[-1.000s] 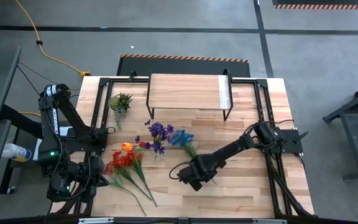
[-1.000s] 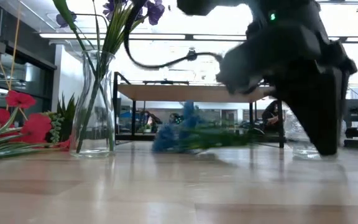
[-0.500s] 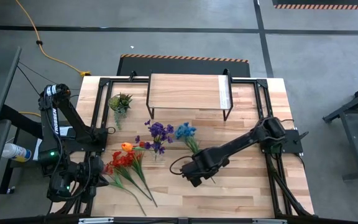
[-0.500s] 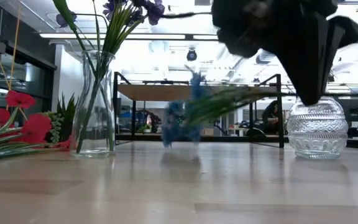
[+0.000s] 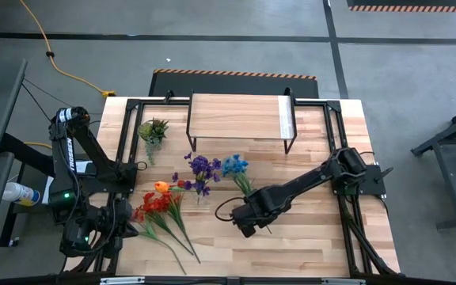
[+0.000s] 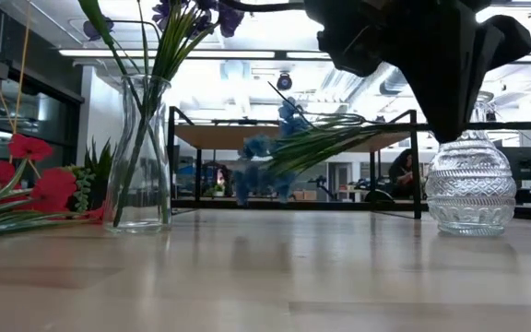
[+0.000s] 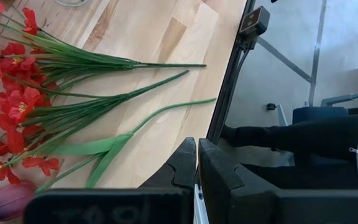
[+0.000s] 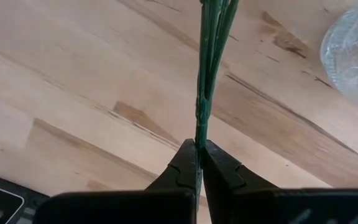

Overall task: Pick and place flowers into a vace then onto a shelf
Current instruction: Put the blue flower into the left transparent flower vase

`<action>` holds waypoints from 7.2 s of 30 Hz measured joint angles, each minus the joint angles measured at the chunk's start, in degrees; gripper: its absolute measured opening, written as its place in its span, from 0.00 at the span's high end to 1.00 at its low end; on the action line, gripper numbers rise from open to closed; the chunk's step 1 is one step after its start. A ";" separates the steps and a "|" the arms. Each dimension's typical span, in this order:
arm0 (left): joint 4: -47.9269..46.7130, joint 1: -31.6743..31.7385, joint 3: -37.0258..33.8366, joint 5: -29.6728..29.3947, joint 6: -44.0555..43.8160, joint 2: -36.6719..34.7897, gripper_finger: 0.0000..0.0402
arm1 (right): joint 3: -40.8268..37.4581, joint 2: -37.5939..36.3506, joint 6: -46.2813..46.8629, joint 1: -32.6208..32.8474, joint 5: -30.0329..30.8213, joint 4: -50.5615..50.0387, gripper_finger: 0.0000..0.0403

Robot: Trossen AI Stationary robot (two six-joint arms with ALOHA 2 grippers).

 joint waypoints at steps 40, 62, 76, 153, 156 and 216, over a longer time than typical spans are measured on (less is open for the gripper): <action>-0.16 -0.02 -0.01 1.18 1.36 0.00 0.86 | 38.28 -0.04 6.11 8.96 1.77 -23.42 1.00; 0.38 -0.02 0.01 1.16 1.33 -0.02 0.86 | 40.23 -0.37 7.61 12.61 16.06 -23.46 1.00; 1.08 -0.02 0.01 1.14 1.33 -0.01 0.86 | 40.21 -1.76 9.35 13.26 9.25 -23.42 1.00; 11.88 0.00 -0.01 -4.09 1.31 0.00 0.86 | 40.07 -11.95 -31.90 9.05 71.83 -23.41 1.00; 11.86 0.00 -0.01 -4.11 1.31 0.00 0.86 | 38.47 -14.63 -31.31 9.72 72.06 -23.40 1.00; 14.85 0.00 -0.01 -16.78 -0.47 0.00 0.86 | -48.11 -53.07 -53.19 1.39 42.78 86.36 1.00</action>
